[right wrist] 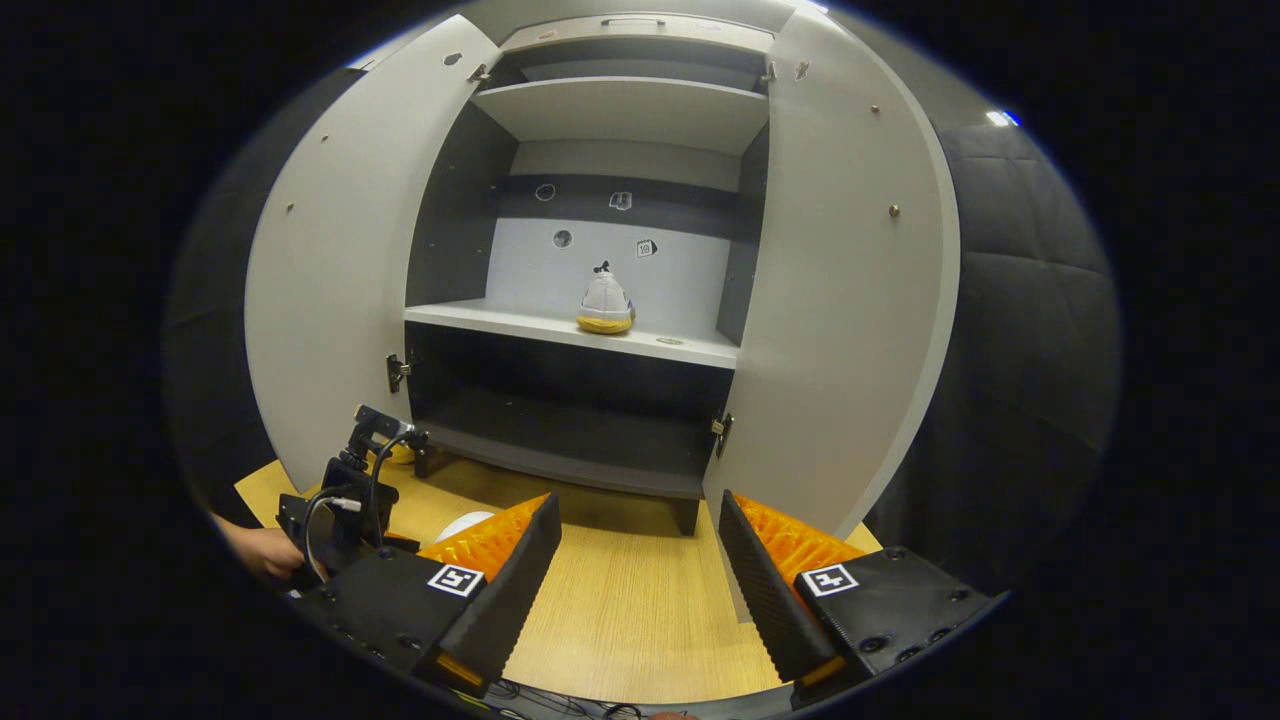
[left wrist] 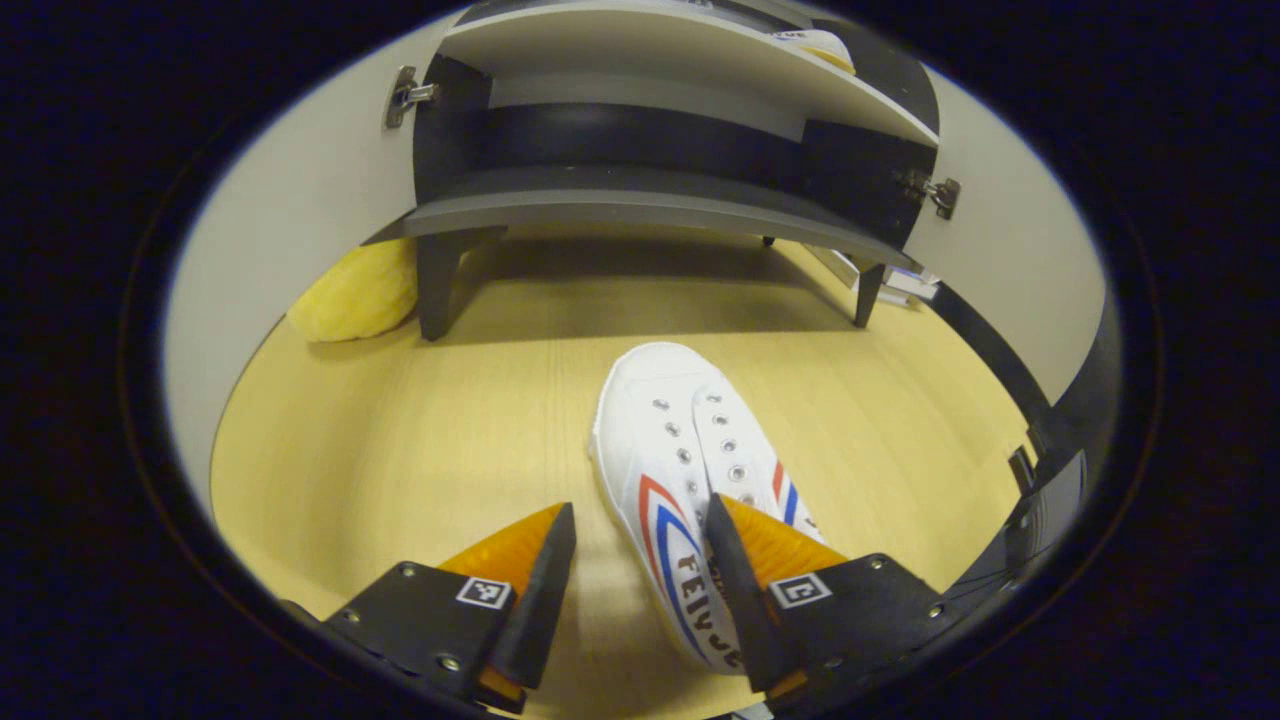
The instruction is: Grab one shoe with the right hand and put it into the shoe cabinet, grab the other shoe with the left hand and put it into the shoe cabinet; then close the right door with the right hand and the left door with the left hand.
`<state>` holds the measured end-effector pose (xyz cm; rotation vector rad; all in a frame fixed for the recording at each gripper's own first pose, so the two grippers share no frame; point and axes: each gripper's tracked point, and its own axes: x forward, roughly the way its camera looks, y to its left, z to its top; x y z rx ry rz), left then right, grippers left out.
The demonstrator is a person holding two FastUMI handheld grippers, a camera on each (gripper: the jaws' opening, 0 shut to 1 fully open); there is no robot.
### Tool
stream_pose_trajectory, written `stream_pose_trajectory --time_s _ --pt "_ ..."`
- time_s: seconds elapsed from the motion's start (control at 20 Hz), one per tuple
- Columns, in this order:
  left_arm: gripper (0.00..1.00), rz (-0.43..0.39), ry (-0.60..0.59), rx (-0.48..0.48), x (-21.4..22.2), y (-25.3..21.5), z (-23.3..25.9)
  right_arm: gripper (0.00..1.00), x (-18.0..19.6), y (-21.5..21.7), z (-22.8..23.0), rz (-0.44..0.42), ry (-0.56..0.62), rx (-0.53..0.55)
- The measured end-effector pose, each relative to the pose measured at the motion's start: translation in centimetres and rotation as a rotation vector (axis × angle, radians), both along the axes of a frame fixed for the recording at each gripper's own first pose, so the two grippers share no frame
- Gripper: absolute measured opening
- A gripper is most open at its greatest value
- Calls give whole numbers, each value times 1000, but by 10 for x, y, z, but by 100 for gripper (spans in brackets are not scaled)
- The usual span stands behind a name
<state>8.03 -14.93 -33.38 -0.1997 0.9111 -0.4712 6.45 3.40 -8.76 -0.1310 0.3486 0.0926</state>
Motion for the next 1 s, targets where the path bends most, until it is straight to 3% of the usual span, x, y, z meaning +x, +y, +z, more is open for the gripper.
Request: stream_pose_trajectory --time_s 0.05,0.1,0.3,0.35,0.4,0.45,0.55,0.6,0.7,0.75,1.0 --pt "60 10 12 -7 -2 1 1 99 1 -1 1 -5 -3 -2" --pt "51 8 14 -4 -2 0 0 99 0 -1 1 -6 -2 1" --pt "44 29 34 -30 0 3 2 99 -4 -4 0 -11 3 4" --pt "30 47 56 -57 -2 1 0 99 -4 -6 -1 -13 4 4" --pt "29 67 65 -76 1 3 1 97 -6 -8 -2 -14 8 5" --pt "19 74 83 -92 1 3 1 97 -5 -10 -3 -17 13 6" --pt "18 78 63 -84 1 3 1 97 -7 -12 -6 -22 24 10" --pt "10 70 57 -62 4 1 -1 98 -6 -12 -7 -23 28 12" --pt "8 74 14 -28 10 7 15 100 -7 -13 -6 -18 27 12" --pt "2 66 13 -8 9 5 9 99 -8 -13 -5 -15 24 8" --pt "2 42 -32 43 15 8 21 99 -11 -13 -4 0 15 10"
